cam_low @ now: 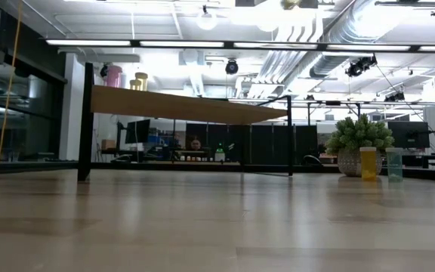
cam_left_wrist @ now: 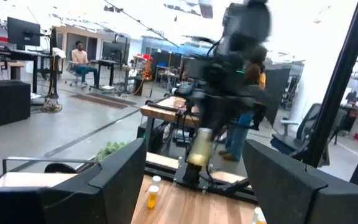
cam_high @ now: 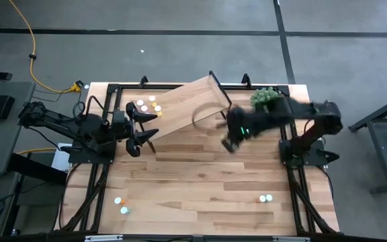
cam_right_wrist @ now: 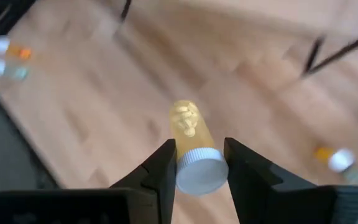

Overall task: Pick and place medicine bottles onto shelf by color
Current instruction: Put the yellow pill bottle on the shelf aligned with the other yellow pill bottles

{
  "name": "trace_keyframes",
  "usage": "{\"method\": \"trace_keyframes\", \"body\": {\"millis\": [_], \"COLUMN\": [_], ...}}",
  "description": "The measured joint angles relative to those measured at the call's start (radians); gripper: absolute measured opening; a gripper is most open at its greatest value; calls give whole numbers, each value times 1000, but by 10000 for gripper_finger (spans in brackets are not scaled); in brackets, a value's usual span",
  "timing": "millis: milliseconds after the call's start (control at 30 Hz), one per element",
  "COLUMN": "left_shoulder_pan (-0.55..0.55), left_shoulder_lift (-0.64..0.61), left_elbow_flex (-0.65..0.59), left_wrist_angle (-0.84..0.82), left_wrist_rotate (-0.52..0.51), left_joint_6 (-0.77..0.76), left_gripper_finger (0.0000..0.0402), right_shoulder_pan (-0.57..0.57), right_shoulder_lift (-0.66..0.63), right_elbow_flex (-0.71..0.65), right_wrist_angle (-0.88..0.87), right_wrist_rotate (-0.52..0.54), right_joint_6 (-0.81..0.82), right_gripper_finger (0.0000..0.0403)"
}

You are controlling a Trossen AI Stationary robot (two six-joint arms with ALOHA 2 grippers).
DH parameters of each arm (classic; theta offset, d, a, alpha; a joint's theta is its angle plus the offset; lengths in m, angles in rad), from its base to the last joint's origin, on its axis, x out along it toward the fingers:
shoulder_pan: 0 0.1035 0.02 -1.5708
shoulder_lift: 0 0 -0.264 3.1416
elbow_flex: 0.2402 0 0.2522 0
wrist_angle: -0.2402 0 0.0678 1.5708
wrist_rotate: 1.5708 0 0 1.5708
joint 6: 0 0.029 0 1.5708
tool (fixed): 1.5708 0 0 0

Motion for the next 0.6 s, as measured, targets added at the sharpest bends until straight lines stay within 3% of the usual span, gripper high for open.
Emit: {"method": "trace_keyframes", "body": {"millis": [267, 500, 600], "left_shoulder_pan": [0, 0, 0], "left_shoulder_lift": [0, 0, 0], "left_elbow_flex": [0, 0, 0], "left_wrist_angle": [58, 89, 92], "left_wrist_rotate": [9, 6, 5], "left_joint_6": [-53, -56, -56], "left_gripper_finger": [257, 257, 257], "right_shoulder_pan": [-348, -490, -513], "right_shoulder_lift": [183, 313, 346], "right_elbow_flex": [154, 142, 141], "right_wrist_angle": [-93, -96, -94], "right_wrist_rotate": [-55, -203, -213], "right_joint_6": [-149, -236, -262], "right_gripper_finger": [108, 108, 108]}}
